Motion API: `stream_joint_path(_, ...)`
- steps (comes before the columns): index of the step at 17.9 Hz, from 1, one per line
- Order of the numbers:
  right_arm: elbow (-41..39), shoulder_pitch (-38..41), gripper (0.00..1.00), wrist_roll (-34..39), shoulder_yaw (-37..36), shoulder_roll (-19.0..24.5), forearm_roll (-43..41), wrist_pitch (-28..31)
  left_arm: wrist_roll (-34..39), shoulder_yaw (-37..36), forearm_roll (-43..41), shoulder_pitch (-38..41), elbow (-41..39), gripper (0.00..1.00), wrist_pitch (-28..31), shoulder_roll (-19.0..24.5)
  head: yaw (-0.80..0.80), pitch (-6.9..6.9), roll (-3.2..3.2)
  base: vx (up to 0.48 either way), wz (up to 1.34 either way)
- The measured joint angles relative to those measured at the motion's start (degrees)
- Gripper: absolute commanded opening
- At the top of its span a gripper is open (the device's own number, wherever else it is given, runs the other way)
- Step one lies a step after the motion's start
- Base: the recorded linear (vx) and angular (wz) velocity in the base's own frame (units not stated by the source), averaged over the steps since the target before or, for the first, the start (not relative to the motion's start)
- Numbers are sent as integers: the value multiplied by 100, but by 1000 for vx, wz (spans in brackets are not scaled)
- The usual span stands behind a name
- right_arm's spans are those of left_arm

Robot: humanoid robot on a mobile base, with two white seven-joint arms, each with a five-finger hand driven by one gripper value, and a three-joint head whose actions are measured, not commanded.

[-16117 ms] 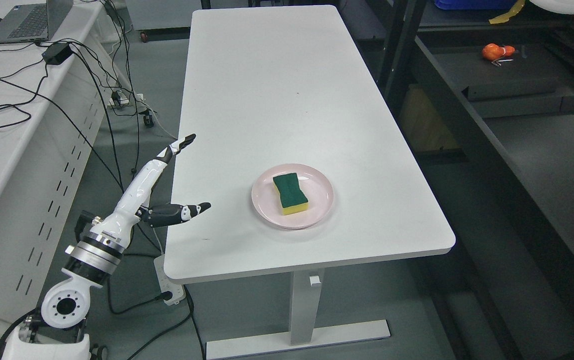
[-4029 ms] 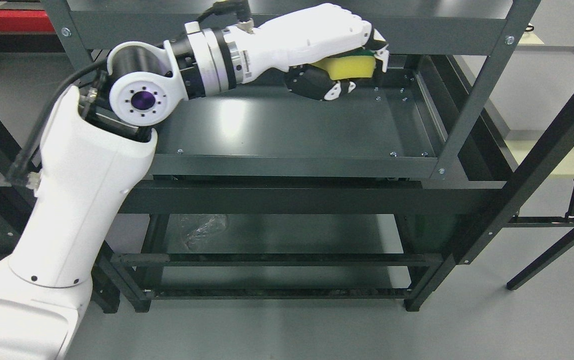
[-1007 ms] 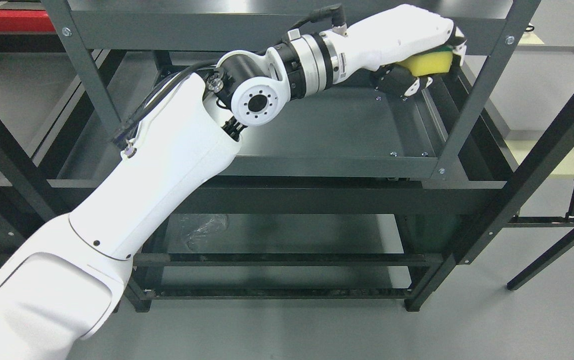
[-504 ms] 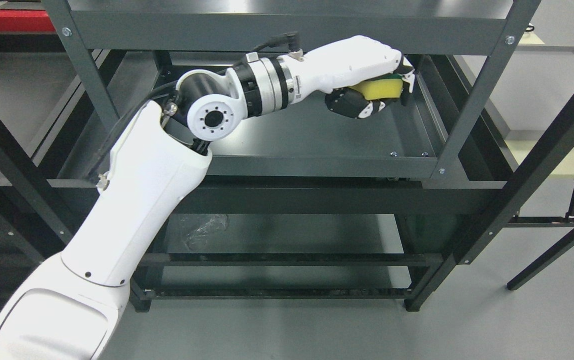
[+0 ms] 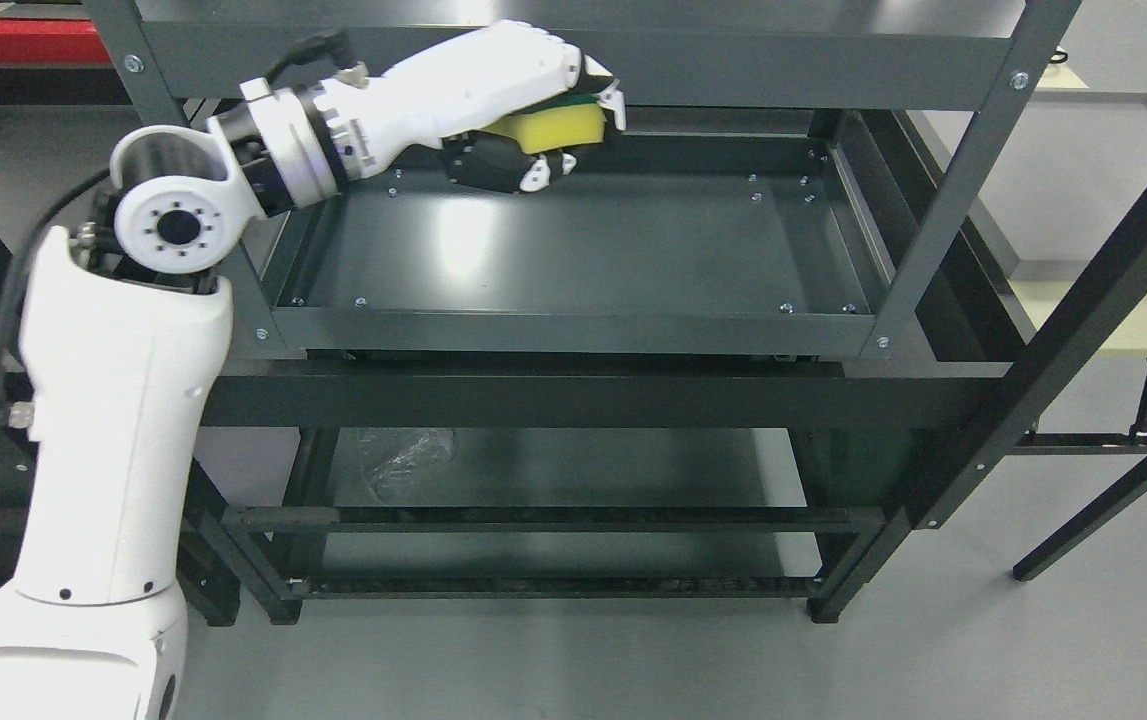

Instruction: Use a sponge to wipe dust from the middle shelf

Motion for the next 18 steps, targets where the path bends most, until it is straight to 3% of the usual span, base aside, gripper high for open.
stream_joint_path(8, 0, -1, 100, 0, 0, 0, 0, -1, -130, 1418, 885, 636, -182, 0, -107, 517, 0, 0, 0, 0, 0)
stream_joint_path(13, 0, -1, 100, 0, 0, 0, 0, -1, 60, 1806, 1489, 483, -315, 0, -1, 186, 0, 0, 0, 0, 0)
stream_joint_path(18, 0, -2, 100, 0, 0, 0, 0, -2, 2027, 1383, 2246, 345, -392, 1, 374, -201, 0, 0, 0, 0, -2)
